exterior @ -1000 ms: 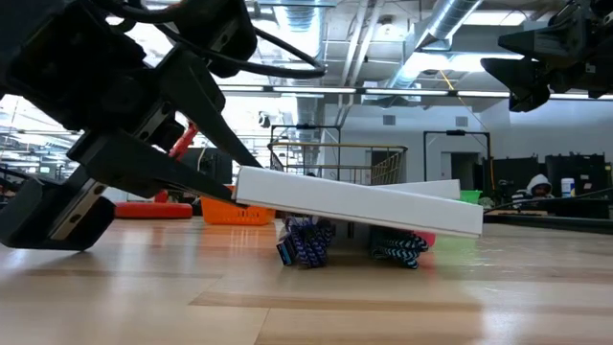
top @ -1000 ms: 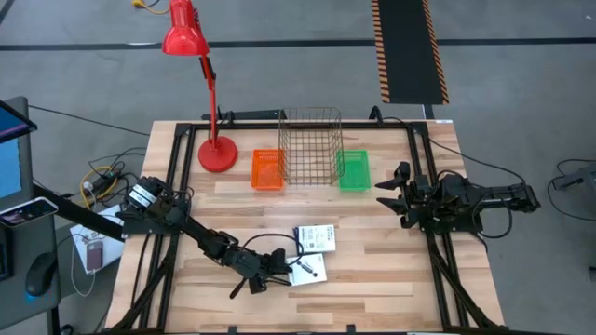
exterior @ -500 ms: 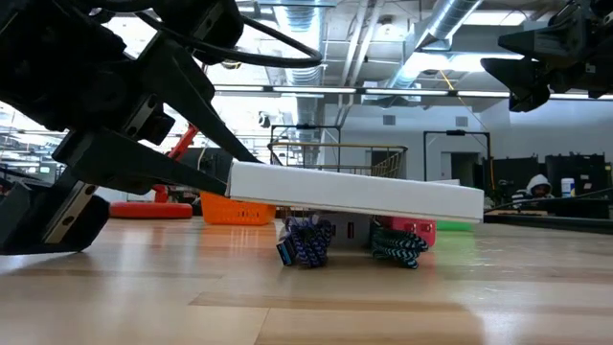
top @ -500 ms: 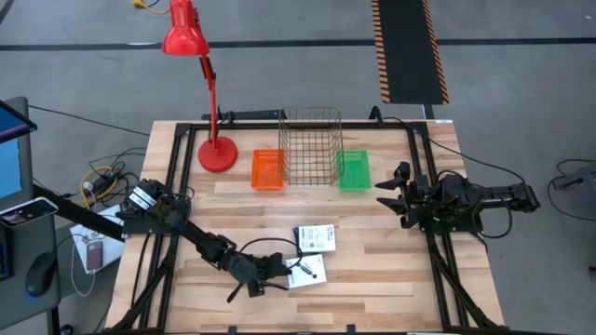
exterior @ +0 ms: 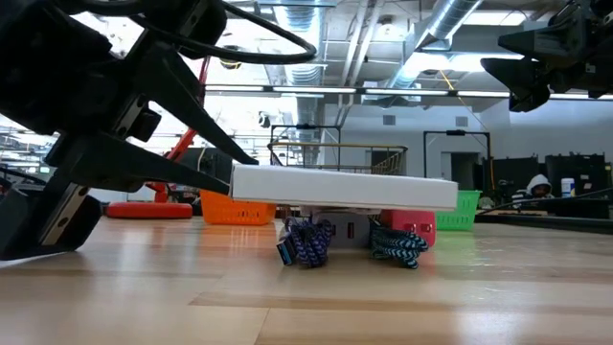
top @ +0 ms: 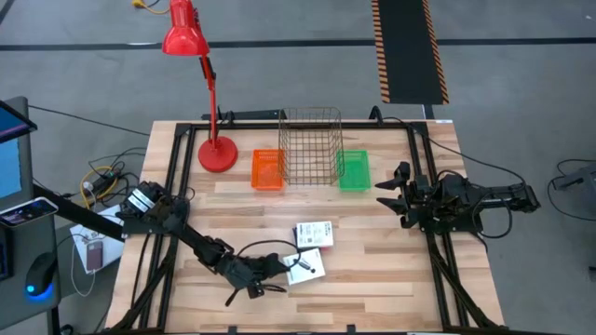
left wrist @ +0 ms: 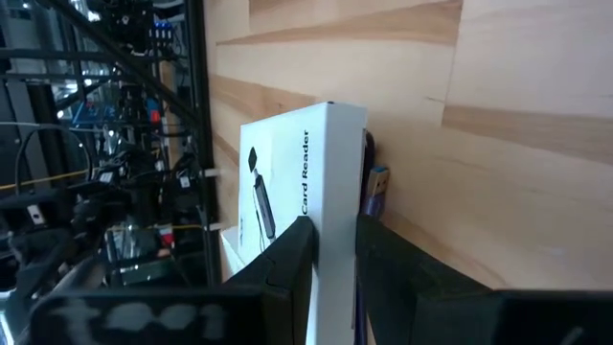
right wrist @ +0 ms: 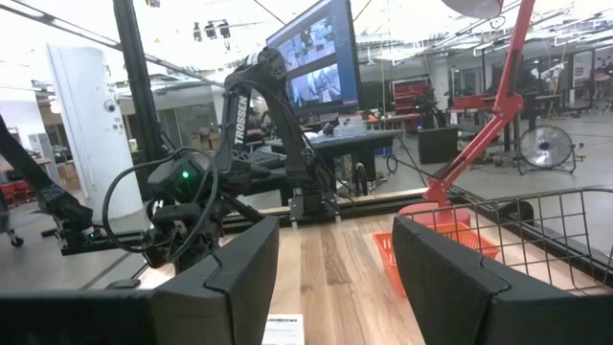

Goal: Pick and place items into bin
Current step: Put the bottom white card reader box into the orange basket

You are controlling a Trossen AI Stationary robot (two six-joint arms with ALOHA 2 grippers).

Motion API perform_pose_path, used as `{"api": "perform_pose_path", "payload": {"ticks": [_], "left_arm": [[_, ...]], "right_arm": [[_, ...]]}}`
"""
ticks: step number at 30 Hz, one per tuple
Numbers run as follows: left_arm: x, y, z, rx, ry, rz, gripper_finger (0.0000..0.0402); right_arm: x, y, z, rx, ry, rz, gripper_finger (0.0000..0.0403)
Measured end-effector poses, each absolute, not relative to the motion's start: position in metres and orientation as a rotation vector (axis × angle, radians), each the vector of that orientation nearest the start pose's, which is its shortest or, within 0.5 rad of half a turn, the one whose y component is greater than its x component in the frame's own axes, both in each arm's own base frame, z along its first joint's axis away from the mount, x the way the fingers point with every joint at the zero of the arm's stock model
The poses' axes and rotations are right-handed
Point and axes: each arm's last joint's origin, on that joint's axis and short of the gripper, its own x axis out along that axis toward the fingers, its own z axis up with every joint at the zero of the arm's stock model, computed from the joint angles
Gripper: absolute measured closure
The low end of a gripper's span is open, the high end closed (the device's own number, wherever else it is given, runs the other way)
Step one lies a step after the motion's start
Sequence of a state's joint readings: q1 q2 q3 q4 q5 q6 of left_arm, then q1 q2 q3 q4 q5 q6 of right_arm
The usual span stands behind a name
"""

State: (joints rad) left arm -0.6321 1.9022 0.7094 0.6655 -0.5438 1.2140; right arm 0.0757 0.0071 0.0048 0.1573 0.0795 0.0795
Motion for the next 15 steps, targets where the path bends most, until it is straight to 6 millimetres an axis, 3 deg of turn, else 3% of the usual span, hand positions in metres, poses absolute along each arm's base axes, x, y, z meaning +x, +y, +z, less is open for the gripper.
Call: {"api": "perform_pose_path", "payload": {"ticks": [15], "left_arm": [[0.2725,-0.1910,0.1042,1.486,0.331,-0.263,0.0341]], "right_arm": [[0.0965,0.0050,0.1797,0.091,-0.155,0.003,0.0204]]}}
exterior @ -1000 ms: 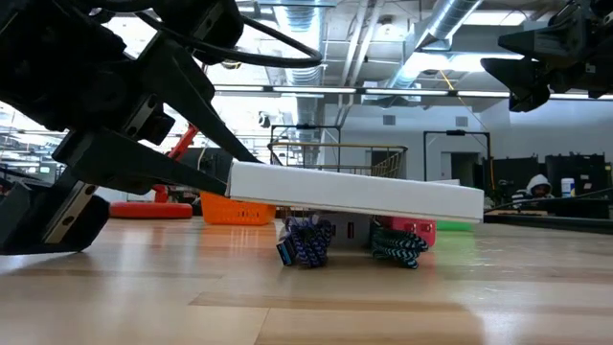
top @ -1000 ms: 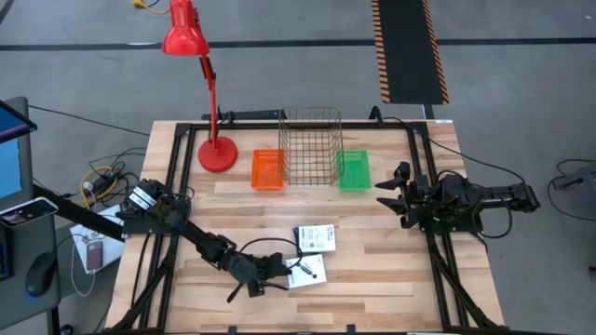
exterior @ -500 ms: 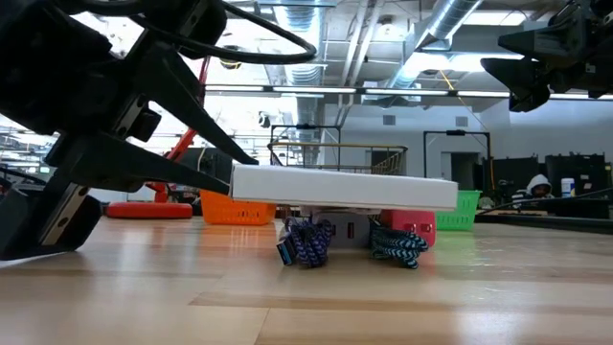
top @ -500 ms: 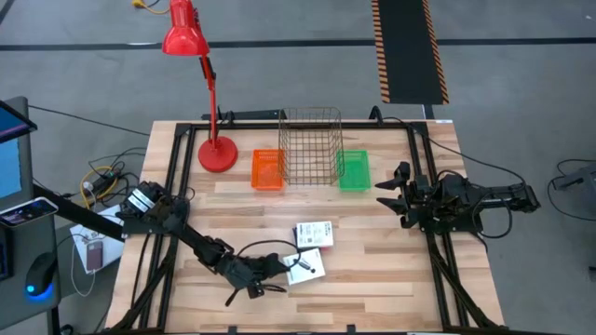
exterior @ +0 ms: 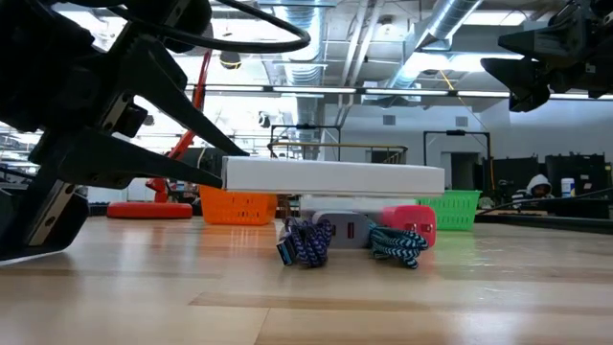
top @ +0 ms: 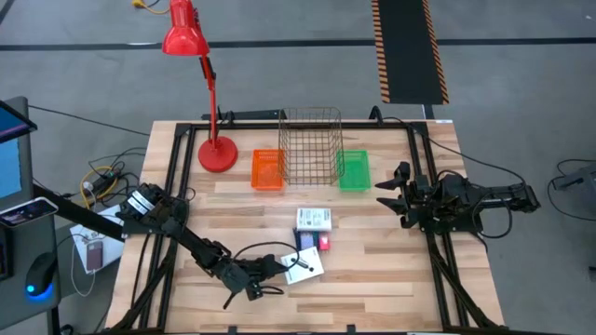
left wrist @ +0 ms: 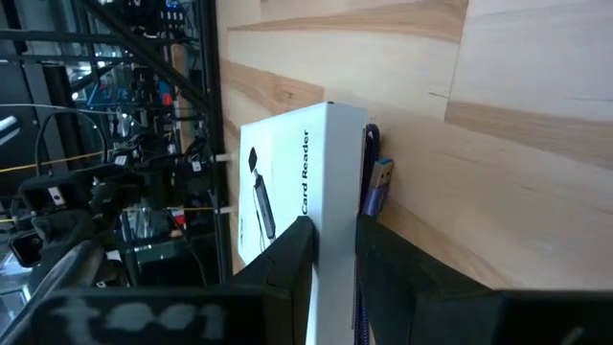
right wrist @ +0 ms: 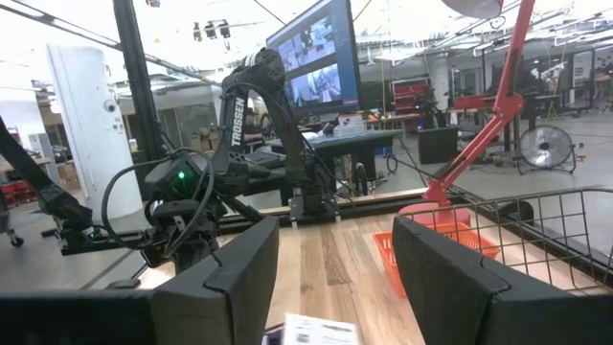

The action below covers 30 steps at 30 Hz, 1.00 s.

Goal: Pick and place items into bin
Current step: Put the bottom white card reader box into the orange basket

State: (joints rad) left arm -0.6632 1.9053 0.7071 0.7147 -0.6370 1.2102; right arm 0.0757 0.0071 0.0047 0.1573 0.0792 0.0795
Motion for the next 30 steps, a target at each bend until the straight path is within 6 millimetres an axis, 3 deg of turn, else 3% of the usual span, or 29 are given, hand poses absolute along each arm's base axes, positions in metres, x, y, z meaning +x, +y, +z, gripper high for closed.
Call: {"api": "perform_pose_path", "payload": {"ticks": [12,19,30], "left_arm": [[0.275,-0.192,0.111,1.475,0.296,-0.199,0.0341],[0.278,-0.190,0.123,1.494,0.304,0.013,0.0341],[0.282,-0.172,0.132,1.437,0.482,0.401,0.0341]], "right_arm": [[0.096,0.005,0.180,0.091,-0.154,0.003,0.0204],[0.096,0.005,0.180,0.091,-0.155,0.003,0.0204],[0.096,0.005,0.180,0.091,-0.154,0.003,0.0204]]}}
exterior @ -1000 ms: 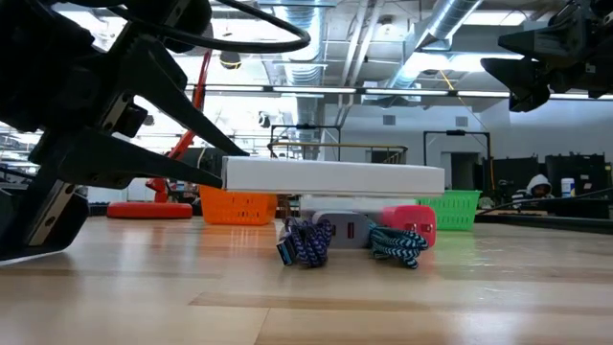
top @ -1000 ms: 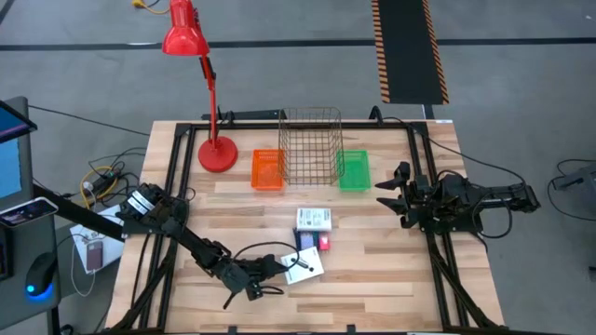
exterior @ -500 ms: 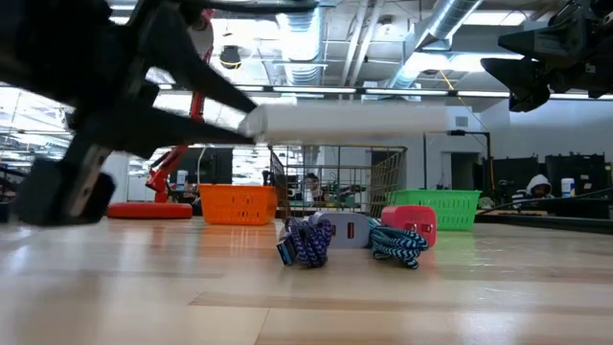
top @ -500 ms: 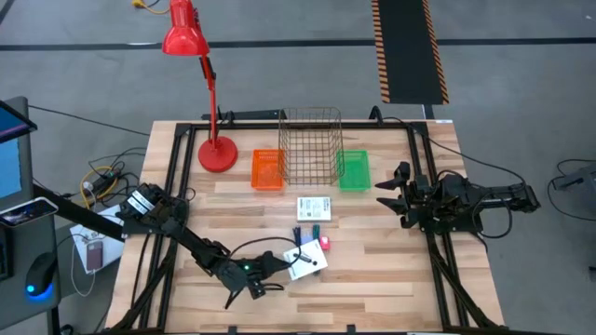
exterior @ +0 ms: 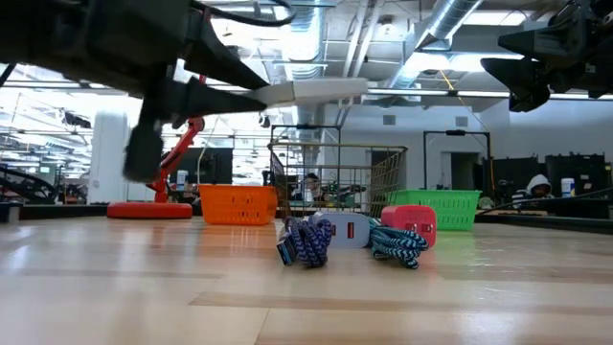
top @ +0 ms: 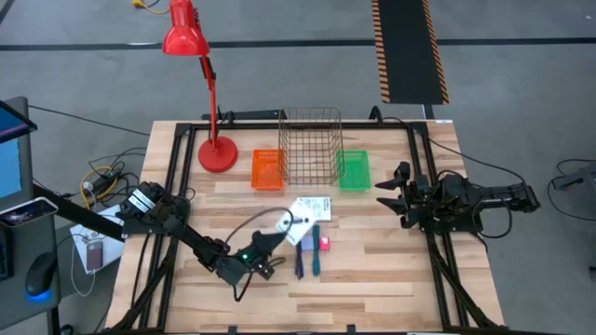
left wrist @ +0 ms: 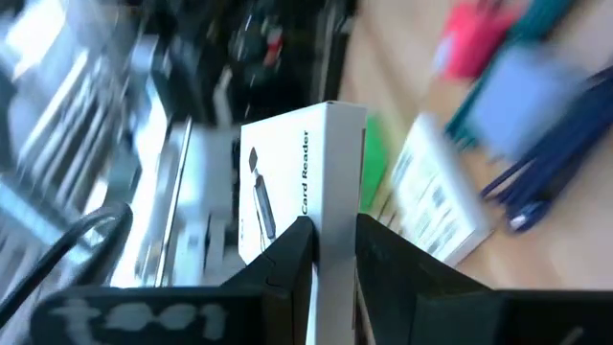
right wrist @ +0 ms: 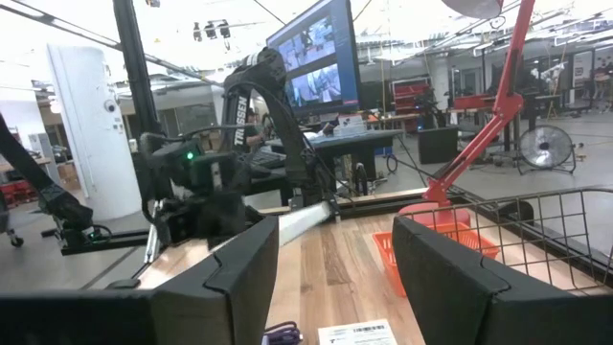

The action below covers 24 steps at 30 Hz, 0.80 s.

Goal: Pick and place items into bin
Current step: Put the bottom white card reader box into the orange basket

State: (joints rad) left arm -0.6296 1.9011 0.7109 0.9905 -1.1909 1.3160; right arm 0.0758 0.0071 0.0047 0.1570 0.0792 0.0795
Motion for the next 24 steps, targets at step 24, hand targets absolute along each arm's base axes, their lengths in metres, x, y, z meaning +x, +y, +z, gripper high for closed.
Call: {"api": "perform_pose_path", "payload": {"ticks": [24], "left_arm": [[0.259,-0.128,0.165,1.187,0.534,0.706,0.0341]], "right_arm": [[0.096,0.005,0.180,0.091,-0.154,0.003,0.0204]]}}
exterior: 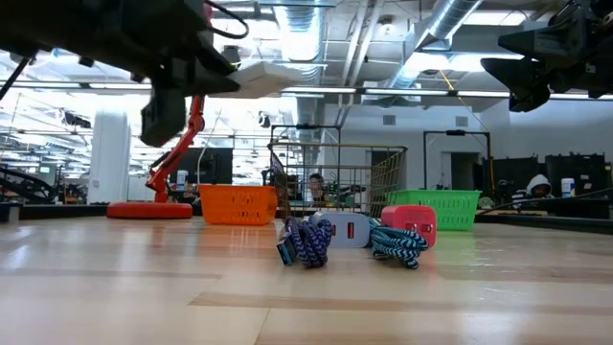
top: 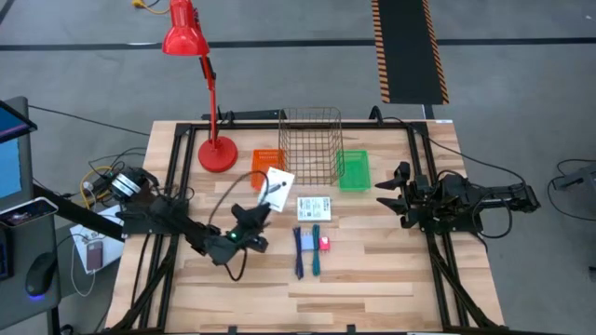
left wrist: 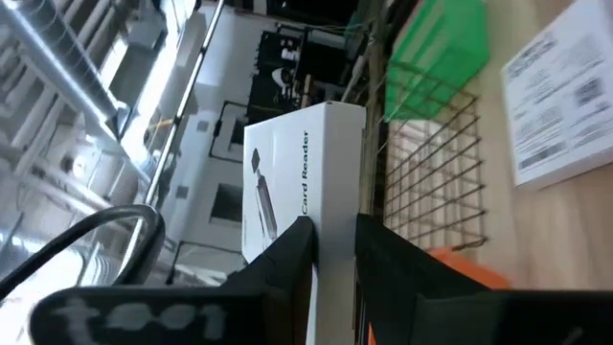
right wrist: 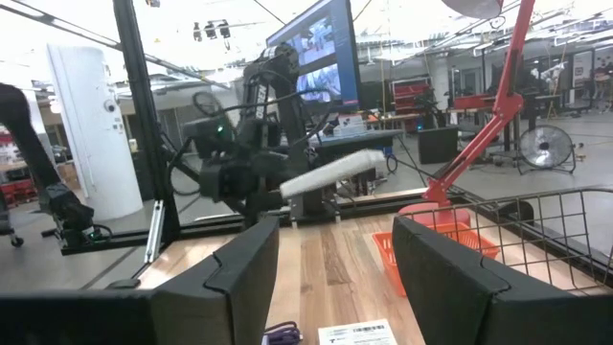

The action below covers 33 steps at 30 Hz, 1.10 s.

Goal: Pick and place items into bin
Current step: Put the bottom white card reader box into the orange basket

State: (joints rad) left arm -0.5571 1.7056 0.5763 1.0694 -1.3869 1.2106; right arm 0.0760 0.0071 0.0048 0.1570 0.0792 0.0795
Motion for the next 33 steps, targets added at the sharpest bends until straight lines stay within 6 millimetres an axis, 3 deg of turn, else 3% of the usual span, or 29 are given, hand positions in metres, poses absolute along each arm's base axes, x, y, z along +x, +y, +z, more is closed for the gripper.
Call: {"api": "perform_pose_path", "payload": {"ticks": [6,12,23,33], "left_arm": [[0.232,-0.106,0.174,1.074,0.498,0.757,0.0341],[0.213,-0.081,0.162,0.951,0.481,0.820,0.0341],[0.214,-0.056,0.143,0.795,0.503,0.910,0.0341],[0.220,-0.040,0.136,0.611,0.455,0.857,0.0341]], "right_arm": [[0.096,0.005,0.180,0.091,-0.154,0.003,0.0204],[0.097,0.005,0.180,0.091,-0.154,0.003,0.0204],[0.096,0.005,0.180,0.091,-0.155,0.003,0.0204],[0.096,0.005,0.180,0.091,-0.155,0.003,0.0204]]}}
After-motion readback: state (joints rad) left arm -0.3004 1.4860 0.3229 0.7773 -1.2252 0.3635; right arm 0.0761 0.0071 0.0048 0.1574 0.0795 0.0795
